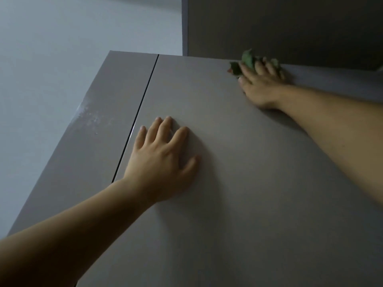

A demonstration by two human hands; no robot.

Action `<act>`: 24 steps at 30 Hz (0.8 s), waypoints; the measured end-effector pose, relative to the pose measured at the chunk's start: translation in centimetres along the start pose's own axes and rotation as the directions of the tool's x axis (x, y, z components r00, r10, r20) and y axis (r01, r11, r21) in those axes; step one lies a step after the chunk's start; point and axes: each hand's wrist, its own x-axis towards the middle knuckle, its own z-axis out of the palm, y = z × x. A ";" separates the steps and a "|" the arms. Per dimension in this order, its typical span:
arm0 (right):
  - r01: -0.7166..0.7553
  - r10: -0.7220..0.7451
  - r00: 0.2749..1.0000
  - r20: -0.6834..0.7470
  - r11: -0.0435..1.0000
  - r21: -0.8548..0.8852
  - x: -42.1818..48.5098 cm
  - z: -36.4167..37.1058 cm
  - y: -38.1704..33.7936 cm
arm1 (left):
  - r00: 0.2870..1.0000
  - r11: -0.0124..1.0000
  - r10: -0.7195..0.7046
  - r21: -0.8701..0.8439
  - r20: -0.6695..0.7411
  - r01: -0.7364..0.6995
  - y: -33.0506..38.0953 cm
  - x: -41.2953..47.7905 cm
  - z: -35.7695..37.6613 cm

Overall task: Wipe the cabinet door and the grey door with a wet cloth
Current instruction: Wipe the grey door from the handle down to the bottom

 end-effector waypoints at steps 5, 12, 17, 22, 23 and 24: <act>0.333 -0.332 0.943 0.032 0.943 -0.024 -6.2 2.1 -2.3 | 0.994 0.994 0.100 -0.045 -0.032 -0.101 3.5 0.5 0.2; -0.014 0.015 1.000 0.016 1.000 -0.006 -1.5 -0.5 4.9 | 0.991 0.992 0.122 0.023 0.060 -0.124 6.5 0.8 1.7; 0.159 -0.159 0.987 0.027 0.987 -0.021 -6.1 1.1 3.9 | 0.992 0.992 0.120 0.033 0.023 -0.121 6.6 0.8 2.0; 0.124 -0.123 0.992 0.022 0.991 -0.048 -4.9 0.3 7.9 | 0.995 0.995 0.094 0.036 0.022 -0.095 7.3 0.9 1.9; 0.025 -0.025 1.000 0.004 0.999 -0.033 -3.8 -0.2 8.7 | 0.996 0.995 0.089 0.032 0.020 -0.090 7.4 0.9 1.9; -0.047 0.047 0.999 -0.012 0.999 -0.006 -3.0 -0.5 9.2 | 0.996 0.996 0.083 0.031 0.017 -0.083 7.6 0.8 1.8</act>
